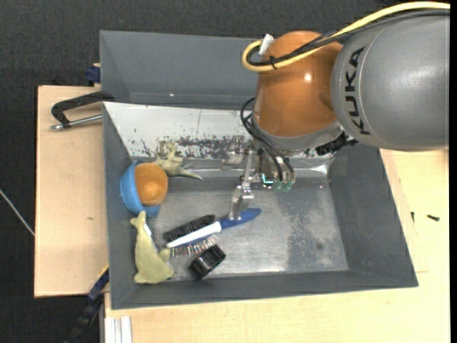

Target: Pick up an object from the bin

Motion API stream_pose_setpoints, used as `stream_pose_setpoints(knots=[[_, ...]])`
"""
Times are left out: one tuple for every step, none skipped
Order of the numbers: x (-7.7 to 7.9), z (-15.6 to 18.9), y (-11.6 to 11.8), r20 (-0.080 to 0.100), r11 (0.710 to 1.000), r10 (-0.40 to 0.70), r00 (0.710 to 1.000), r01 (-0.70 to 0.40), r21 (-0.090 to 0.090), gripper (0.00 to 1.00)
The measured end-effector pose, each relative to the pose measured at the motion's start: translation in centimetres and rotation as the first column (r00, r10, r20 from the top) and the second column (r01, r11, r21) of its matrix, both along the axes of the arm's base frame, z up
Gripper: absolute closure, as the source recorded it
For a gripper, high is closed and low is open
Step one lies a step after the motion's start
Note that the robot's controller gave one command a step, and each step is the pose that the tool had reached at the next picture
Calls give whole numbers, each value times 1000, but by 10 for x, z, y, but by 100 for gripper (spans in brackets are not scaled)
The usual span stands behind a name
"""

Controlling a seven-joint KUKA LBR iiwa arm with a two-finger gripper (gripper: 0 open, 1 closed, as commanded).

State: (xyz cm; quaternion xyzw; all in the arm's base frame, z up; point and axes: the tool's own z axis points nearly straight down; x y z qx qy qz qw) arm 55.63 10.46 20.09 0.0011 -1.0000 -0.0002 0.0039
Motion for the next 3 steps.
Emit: stream_pose_setpoints(knots=[[-13,-129,13,13,966,260,966,-260,1,0],[-8,-98,16,18,960,280,960,-280,0,0],[6,-87,15,16,910,413,910,-414,-1,0]])
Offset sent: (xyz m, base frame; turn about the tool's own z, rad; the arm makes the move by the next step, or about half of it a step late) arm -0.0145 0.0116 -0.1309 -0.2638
